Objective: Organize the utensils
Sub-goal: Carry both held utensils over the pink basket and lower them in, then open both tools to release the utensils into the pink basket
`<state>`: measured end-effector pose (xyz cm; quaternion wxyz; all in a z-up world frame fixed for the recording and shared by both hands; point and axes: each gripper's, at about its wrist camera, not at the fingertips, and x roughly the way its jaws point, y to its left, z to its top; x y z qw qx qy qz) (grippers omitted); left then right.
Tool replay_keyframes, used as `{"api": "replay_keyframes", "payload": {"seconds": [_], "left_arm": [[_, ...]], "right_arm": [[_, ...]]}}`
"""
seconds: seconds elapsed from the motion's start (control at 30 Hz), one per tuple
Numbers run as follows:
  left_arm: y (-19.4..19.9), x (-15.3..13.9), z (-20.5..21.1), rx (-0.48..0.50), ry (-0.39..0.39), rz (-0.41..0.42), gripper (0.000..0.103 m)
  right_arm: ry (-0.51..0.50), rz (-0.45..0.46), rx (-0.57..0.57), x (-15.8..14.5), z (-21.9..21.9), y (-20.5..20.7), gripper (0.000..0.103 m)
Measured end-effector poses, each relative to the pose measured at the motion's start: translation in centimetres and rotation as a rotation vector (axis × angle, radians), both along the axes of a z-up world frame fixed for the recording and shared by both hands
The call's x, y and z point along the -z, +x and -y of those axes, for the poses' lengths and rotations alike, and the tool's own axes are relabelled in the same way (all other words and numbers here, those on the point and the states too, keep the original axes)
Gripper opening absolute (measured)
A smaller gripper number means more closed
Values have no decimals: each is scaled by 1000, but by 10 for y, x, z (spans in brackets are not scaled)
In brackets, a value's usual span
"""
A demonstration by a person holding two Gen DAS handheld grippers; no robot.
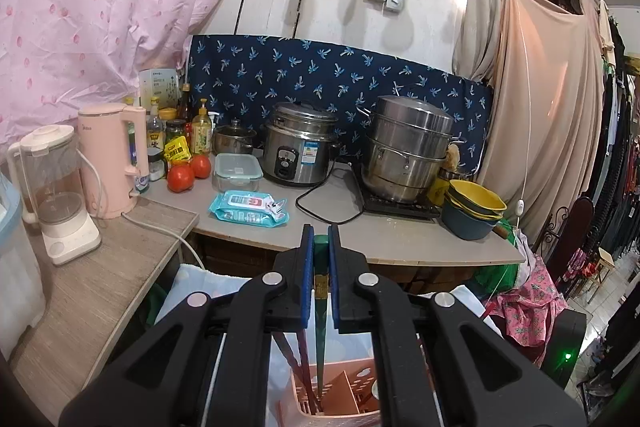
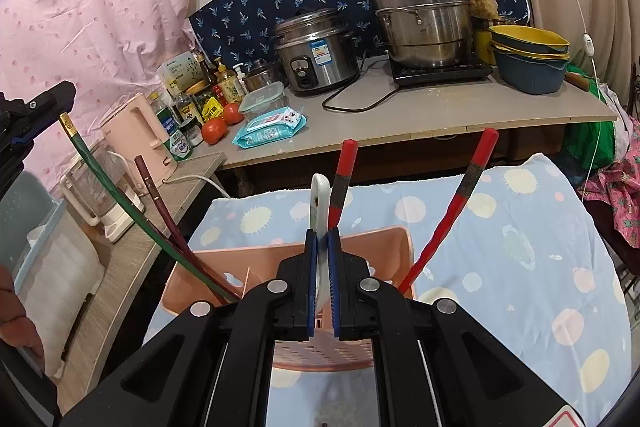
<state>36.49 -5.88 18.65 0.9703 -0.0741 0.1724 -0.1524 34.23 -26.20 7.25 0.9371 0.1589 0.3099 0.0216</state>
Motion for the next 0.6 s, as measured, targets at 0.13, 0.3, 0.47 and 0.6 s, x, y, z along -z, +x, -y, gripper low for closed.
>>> {"api": "replay_keyframes", "payload": {"seconds": [0.13, 0.3, 0.47, 0.6], "left_arm": [[2, 5, -1, -4, -2, -18, 7], [1, 11, -4, -17, -12, -35, 14], [-1, 14, -5, -29, -7, -45, 21], [-5, 18, -7, -29, -8, -60, 21]], "right_arm": [[1, -5, -5, 2, -1, 1, 7], [-2, -11, -2, 5, -3, -1, 11], [-14, -6, 5, 6, -3, -8, 11], [-16, -1, 11, 5, -2, -14, 11]]}}
